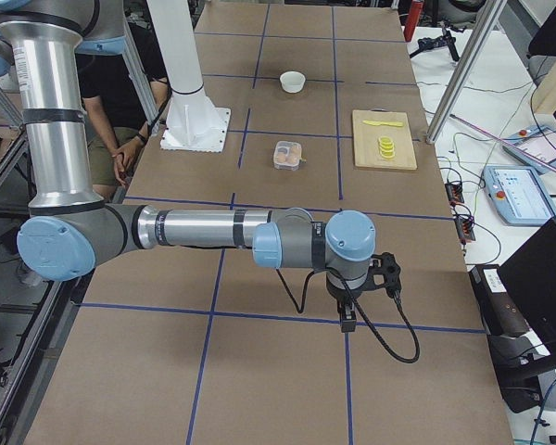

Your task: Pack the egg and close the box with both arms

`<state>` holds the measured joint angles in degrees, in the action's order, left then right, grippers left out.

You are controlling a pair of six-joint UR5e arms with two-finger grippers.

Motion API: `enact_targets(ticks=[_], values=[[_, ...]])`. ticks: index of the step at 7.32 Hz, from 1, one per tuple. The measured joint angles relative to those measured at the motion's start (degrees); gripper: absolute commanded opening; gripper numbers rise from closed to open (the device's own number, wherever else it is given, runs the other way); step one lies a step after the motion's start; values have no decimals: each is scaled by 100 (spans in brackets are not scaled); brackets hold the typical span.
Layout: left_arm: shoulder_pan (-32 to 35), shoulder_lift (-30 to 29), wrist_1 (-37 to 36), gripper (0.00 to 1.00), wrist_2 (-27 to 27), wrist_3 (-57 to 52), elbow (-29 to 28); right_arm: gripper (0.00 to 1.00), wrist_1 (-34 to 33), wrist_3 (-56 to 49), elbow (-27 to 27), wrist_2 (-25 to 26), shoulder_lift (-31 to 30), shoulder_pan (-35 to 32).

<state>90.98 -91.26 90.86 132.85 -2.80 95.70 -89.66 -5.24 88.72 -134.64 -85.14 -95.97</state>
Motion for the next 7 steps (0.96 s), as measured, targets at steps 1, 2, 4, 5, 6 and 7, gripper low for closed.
enact_targets(ticks=[1,2,4,5,6,7], values=[[43,9,3,100,-2,23,-42,100,47,27,26,-1,-36,2],[55,33,7,100,1,26,-106,100,196,15,75,3,-104,1],[75,150,18,100,28,10,-94,100,458,6,229,-33,-375,-10],[75,235,66,100,34,2,-80,100,472,25,581,-1,-596,-19],[73,261,145,100,35,13,-65,100,464,53,813,74,-812,8],[68,245,229,100,33,21,-69,100,417,72,902,76,-984,57]])
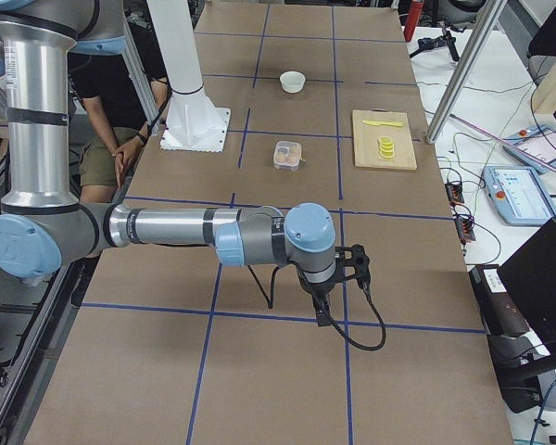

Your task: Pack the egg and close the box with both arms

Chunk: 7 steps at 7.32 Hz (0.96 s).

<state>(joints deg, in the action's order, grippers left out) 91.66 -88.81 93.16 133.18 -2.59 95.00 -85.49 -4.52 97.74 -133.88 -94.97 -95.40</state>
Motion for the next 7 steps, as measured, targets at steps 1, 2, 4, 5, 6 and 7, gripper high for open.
enact_targets(ticks=[1,2,4,5,6,7], values=[[-4,-21,52,100,-4,-6,0,100,-118,5,31,-9,-88,42],[-6,-35,87,100,-8,-22,14,100,-263,7,50,-15,-130,86],[-7,-34,131,100,-11,-39,-11,100,-395,11,63,-25,-143,289],[-8,-15,151,100,-10,-46,-93,100,-485,10,63,-5,-81,444],[-11,3,174,100,-8,-50,-203,100,-614,8,60,8,20,590],[-14,-3,195,100,-11,-48,-270,100,-701,10,60,-27,98,703]])
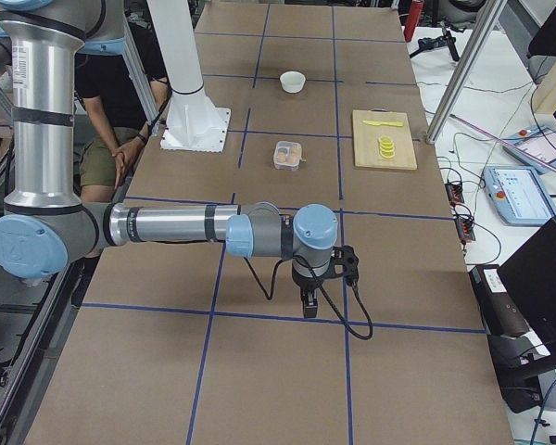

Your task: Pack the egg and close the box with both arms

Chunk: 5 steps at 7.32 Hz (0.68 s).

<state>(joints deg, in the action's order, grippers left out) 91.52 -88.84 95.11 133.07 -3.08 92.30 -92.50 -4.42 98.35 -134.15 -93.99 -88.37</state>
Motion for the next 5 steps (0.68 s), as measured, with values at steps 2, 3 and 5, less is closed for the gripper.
enact_targets(ticks=[2,3,5], values=[[9,49,-42,100,-8,13,-9,100,-50,2,-15,-98,116,130],[10,61,-145,100,-8,16,0,100,-57,4,-24,-112,174,179],[23,87,-479,100,-11,10,159,100,-58,10,-37,-119,248,210]])
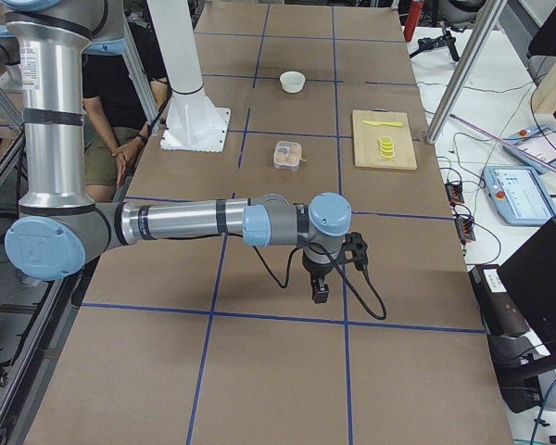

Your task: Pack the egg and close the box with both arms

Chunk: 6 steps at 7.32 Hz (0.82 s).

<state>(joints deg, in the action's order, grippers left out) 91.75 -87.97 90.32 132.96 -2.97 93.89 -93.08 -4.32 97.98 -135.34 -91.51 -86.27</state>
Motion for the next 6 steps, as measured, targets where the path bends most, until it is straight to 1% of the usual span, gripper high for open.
enact_targets(ticks=[2,6], values=[[14,135,-105,100,-13,-22,179,100,21,-4,-117,-1,16,5],[5,192,-183,100,-7,-495,163,100,43,0,-192,-17,12,5]])
